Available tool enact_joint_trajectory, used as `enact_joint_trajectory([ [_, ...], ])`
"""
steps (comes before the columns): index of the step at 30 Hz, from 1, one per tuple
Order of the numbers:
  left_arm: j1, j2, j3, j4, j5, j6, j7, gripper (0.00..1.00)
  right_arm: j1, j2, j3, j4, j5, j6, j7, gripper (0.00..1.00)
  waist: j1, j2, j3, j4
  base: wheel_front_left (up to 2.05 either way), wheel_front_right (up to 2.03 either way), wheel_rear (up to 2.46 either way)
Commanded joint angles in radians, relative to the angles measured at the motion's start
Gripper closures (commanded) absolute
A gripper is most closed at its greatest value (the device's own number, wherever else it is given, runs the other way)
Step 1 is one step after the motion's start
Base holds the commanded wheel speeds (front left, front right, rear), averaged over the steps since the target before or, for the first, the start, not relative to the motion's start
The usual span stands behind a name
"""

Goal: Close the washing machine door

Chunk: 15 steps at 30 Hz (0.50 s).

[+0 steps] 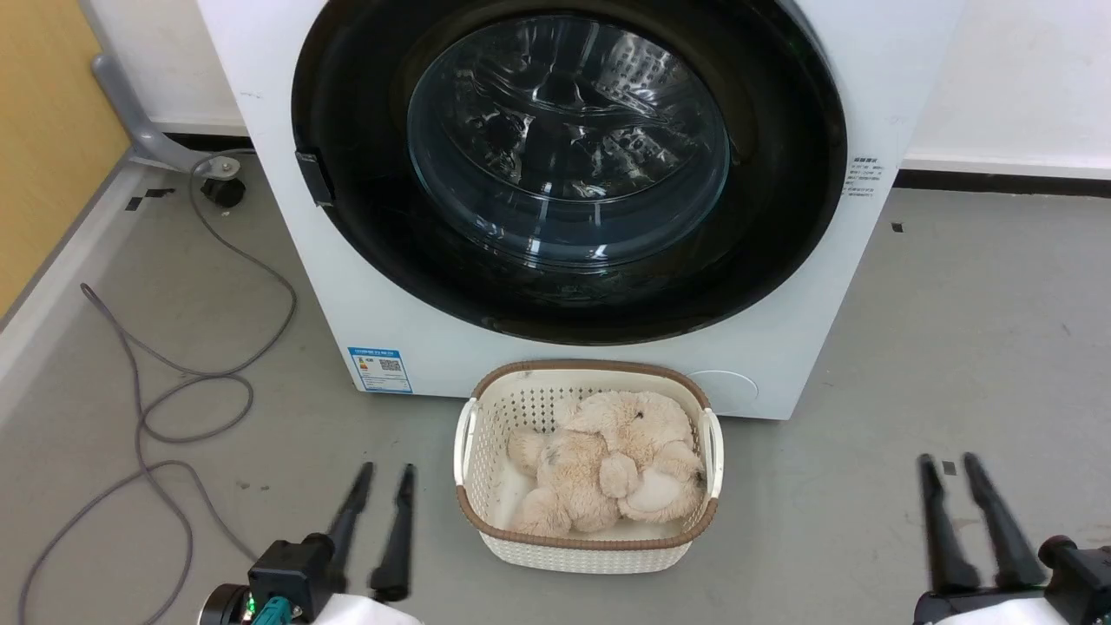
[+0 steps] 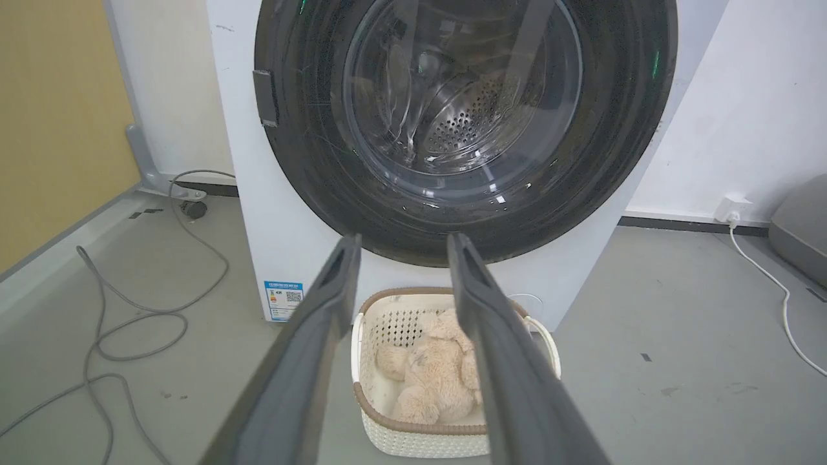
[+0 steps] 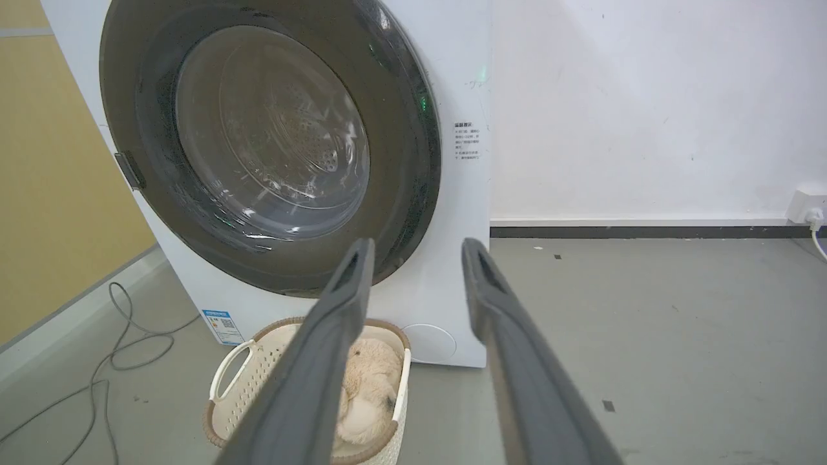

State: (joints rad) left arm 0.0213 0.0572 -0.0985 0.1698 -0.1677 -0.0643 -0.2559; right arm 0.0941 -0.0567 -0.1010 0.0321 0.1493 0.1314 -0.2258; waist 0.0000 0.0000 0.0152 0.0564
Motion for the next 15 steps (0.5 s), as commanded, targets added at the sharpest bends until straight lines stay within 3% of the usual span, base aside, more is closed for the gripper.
enact_joint_trajectory([
  [1,0.0,-0.001,0.0,0.0,0.0,0.0,0.0,1.0,0.0,0.0,0.0,0.0,0.0,0.0,0.001,1.0,0.0,0.0,0.0,0.0,0.0,0.0,0.0],
  [15,-0.002,-0.002,0.01,-0.017,0.017,0.007,0.026,1.0,-0.01,0.0,0.01,-0.003,-0.015,0.0,0.024,1.0,0.0,0.0,-0.002,-0.006,0.0,0.0,0.0],
])
